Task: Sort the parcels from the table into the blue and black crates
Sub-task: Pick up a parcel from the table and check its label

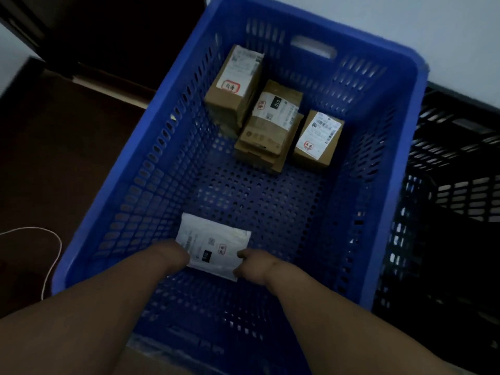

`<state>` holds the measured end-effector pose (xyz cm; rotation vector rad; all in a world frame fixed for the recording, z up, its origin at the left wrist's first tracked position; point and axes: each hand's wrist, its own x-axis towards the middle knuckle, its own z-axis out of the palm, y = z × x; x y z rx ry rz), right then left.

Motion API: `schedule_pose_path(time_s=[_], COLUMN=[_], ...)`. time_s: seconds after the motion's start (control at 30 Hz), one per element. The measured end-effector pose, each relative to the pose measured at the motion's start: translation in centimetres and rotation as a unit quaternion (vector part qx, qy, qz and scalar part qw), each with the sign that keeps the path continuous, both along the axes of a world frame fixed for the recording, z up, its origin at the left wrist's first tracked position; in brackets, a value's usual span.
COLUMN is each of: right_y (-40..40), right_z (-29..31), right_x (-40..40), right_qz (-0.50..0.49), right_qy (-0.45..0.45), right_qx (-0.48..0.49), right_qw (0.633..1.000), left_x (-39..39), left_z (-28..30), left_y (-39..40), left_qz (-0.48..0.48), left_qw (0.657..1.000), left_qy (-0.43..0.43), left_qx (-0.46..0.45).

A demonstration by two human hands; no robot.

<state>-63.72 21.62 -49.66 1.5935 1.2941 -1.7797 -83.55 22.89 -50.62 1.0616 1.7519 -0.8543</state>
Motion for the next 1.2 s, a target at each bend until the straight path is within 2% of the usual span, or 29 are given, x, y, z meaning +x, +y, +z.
schedule_pose_path(time_s=[0.17, 0.3, 0.47, 0.67, 0.8, 0.93, 1.1, 1.2], right_y=[0.1, -0.8, -4.9, -10.0, -13.6, -18.5, -25.0, -28.4], right_z=[4.5, 10.8, 19.9, 29.4, 33.0, 34.6, 34.6, 34.6], right_x=[3.4, 7.1, 14.5, 26.9, 35.2, 41.7, 47.7, 50.6], right_qz=[0.028, 0.045, 0.072, 0.023, -0.055, -0.16, -0.245, -0.294], right_qy=[0.015, 0.027, 0.015, -0.038, -0.1, -0.16, -0.218, -0.224], right_qx=[0.048, 0.129, 0.27, 0.398, 0.411, 0.393, 0.368, 0.358], right_qw=[0.998, 0.99, 0.96, 0.916, 0.905, 0.891, 0.87, 0.858], left_x=[3.2, 8.0, 16.1, 27.4, 34.0, 39.6, 45.7, 49.2], left_z=[4.6, 10.7, 19.2, 28.0, 32.0, 34.1, 34.8, 35.0], left_y=[-0.3, -1.6, -5.8, -9.3, -10.1, -10.6, -12.2, -13.5], left_qz=[-0.005, -0.014, -0.057, -0.107, -0.137, -0.208, -0.262, -0.292], left_qw=[0.997, 0.987, 0.971, 0.941, 0.915, 0.882, 0.859, 0.854], left_qy=[0.007, -0.01, -0.04, -0.084, -0.145, -0.17, -0.219, -0.228], left_qx=[0.076, 0.162, 0.229, 0.311, 0.35, 0.388, 0.381, 0.364])
